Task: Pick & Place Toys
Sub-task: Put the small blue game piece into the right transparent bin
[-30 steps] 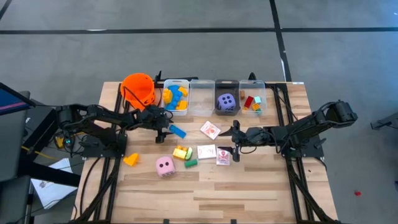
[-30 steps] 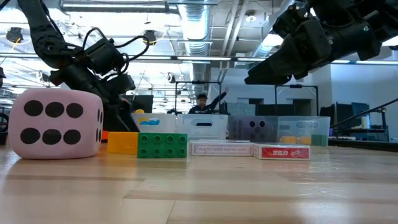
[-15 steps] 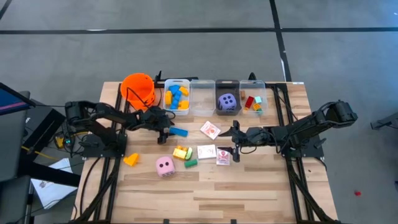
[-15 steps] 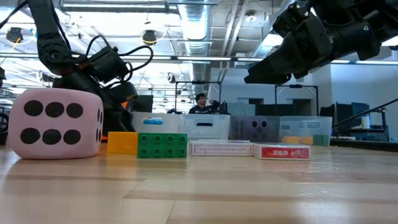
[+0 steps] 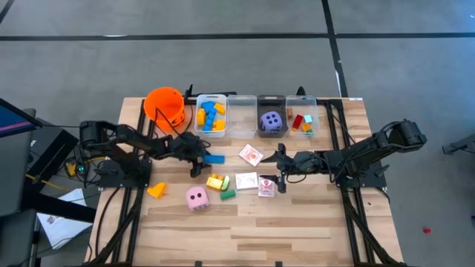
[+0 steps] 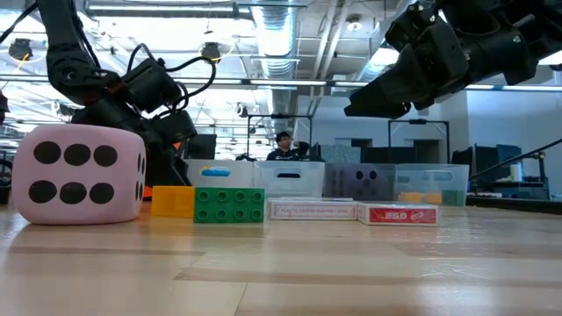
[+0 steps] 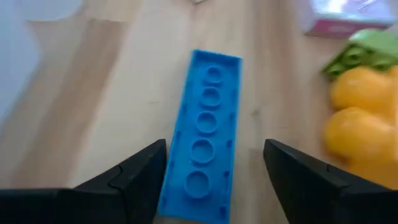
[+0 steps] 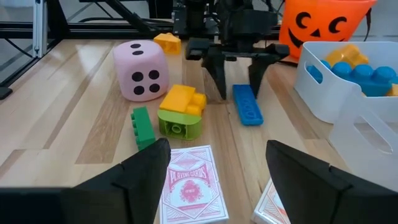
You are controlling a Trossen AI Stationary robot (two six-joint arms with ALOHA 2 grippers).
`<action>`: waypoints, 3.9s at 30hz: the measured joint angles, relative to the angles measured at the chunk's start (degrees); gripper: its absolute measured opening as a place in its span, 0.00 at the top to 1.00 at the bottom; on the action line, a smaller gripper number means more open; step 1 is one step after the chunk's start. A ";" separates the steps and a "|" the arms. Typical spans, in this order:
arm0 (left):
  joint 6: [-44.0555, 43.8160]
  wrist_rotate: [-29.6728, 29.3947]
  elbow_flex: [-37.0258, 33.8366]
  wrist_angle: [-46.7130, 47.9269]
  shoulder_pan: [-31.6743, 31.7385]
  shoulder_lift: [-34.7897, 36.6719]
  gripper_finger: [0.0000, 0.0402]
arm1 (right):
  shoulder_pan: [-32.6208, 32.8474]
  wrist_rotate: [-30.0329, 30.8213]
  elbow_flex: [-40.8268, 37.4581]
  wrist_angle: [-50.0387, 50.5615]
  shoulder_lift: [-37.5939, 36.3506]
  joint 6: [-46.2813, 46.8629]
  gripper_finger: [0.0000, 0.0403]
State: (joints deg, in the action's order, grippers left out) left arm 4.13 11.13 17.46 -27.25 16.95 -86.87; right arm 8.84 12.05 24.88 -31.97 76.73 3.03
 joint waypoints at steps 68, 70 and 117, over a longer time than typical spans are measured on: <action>-31.44 6.83 17.83 -14.97 -15.21 0.15 0.70 | 1.97 -4.62 9.33 -0.36 0.52 -42.15 0.34; -31.44 6.83 17.83 -14.91 -15.21 0.15 0.70 | 1.99 -4.94 9.33 0.39 0.52 -42.03 0.34; -31.64 3.64 17.85 -19.69 -15.86 0.15 0.69 | -0.70 -6.11 21.33 4.55 12.52 -42.64 0.37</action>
State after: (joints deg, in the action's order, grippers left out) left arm -27.52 14.77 35.31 -46.94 1.09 -86.72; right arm 8.14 5.95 46.21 -27.41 89.25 -39.61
